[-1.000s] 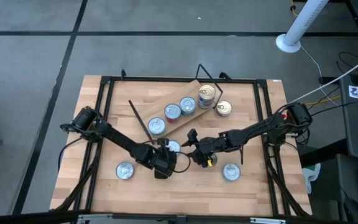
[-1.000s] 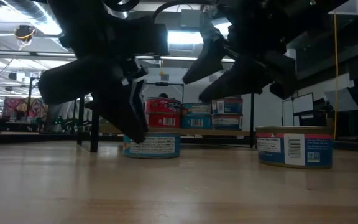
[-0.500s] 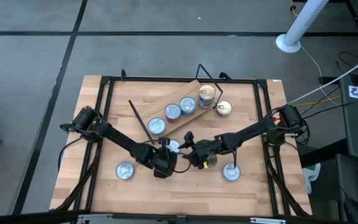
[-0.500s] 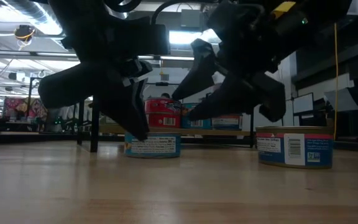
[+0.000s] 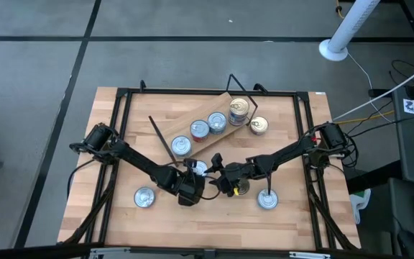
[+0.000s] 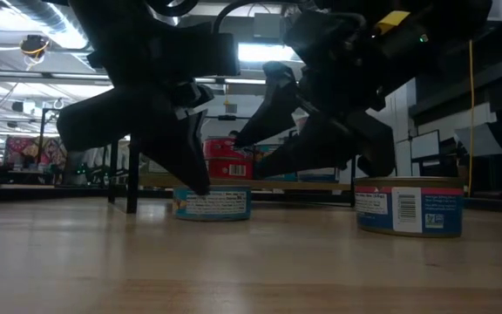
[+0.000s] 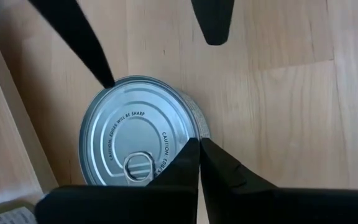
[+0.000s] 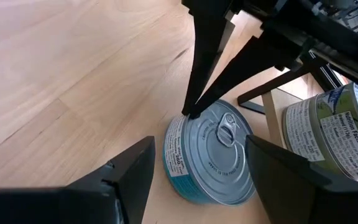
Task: Stack canned seafood by type on shelf
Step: Stack the yellow blue tuna can on top of the yellow blue tuna cans on the shelf
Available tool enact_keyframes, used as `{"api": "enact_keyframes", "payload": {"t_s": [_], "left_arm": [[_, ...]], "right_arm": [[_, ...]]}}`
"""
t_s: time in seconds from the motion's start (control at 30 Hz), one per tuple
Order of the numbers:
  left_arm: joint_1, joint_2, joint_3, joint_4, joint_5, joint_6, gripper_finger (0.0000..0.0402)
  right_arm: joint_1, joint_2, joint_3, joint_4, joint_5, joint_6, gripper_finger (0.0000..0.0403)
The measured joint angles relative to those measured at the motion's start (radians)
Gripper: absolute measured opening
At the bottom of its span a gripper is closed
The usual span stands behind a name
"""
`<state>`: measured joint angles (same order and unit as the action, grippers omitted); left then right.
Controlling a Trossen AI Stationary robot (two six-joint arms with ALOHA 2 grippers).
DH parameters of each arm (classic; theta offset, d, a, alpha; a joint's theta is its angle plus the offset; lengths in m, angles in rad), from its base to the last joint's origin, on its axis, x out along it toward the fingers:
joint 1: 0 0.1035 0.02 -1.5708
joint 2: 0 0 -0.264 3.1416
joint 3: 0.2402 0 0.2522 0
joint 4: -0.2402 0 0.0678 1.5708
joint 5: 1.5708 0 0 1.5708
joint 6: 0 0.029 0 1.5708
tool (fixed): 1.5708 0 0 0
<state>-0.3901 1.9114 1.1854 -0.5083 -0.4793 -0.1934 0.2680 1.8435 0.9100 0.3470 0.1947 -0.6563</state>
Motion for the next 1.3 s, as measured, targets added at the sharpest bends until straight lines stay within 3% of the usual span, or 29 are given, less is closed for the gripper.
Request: {"api": "enact_keyframes", "payload": {"t_s": [0.57,0.8,1.3], "left_arm": [[0.0,0.0,0.0,0.028,0.008,-0.069,0.0001],[0.0,0.0,0.0,0.028,0.007,-0.071,0.0001],[0.0,0.0,0.0,0.027,0.005,-0.114,0.0]], "right_arm": [[-0.012,-0.03,0.066,-0.039,0.018,0.086,0.025],[-0.034,0.0,0.067,-0.039,0.023,0.204,0.025],[-0.032,0.061,0.066,-0.044,0.003,0.238,0.025]]}}
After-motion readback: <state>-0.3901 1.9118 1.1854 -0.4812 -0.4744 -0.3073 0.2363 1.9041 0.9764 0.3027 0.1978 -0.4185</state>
